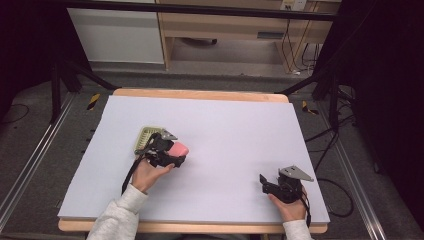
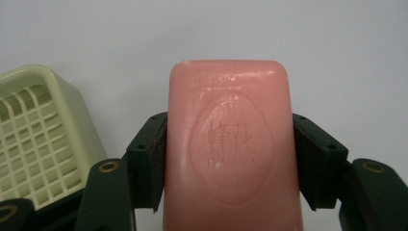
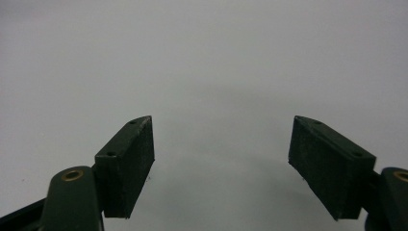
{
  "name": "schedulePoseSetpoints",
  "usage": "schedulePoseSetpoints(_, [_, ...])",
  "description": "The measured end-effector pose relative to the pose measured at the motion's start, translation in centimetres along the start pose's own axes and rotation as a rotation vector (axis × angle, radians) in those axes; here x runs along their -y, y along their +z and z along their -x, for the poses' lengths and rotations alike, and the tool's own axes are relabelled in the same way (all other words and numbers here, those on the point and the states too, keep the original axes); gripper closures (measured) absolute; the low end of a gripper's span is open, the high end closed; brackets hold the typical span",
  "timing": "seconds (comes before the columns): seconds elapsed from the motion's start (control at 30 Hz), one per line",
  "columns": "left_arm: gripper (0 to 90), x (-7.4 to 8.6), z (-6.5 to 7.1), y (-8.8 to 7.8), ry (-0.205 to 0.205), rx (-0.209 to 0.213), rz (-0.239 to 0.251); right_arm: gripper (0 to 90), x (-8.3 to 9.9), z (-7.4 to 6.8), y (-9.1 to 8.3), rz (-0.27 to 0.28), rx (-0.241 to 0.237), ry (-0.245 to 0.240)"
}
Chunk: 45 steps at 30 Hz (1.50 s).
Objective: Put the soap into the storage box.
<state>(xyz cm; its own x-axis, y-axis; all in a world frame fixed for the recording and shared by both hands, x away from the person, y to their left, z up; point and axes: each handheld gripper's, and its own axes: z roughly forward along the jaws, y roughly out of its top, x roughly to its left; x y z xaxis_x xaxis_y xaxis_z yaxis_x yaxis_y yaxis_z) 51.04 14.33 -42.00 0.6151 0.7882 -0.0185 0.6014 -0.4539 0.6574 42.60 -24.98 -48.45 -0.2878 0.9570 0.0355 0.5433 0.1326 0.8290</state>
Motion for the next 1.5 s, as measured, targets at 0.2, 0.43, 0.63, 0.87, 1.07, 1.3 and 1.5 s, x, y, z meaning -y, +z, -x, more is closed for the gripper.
schedulePoseSetpoints(0.2, [37.2,0.2,-0.7,-0.6,-0.010,-0.009,0.015,24.1,0.0,-0.1,-0.1,0.000,-0.002,-0.002])
schedulePoseSetpoints(0.43, [37.2,0.5,-2.2,-1.0,-0.043,-0.038,0.023,24.1,0.0,-0.3,-0.1,0.006,-0.002,-0.020])
schedulePoseSetpoints(0.63, [37.2,0.5,-3.2,-1.4,-0.070,-0.057,0.035,24.1,0.0,-0.3,-0.1,0.007,-0.003,-0.019])
schedulePoseSetpoints(0.87, [37.2,0.5,-4.2,-1.8,-0.096,-0.067,0.045,24.0,0.0,-0.2,-0.1,0.007,-0.002,-0.019])
schedulePoseSetpoints(1.07, [37.2,0.5,-5.0,-2.1,-0.116,-0.083,0.050,24.0,0.0,-0.2,-0.1,0.008,-0.006,-0.017])
schedulePoseSetpoints(1.3, [37.2,0.4,-6.2,-2.3,-0.152,-0.105,0.066,23.9,-0.1,-0.2,-0.1,0.008,-0.009,-0.010])
schedulePoseSetpoints(1.5, [37.2,0.4,-7.0,-2.0,-0.178,-0.124,0.070,23.9,-0.1,-0.2,0.0,0.006,-0.008,-0.009])
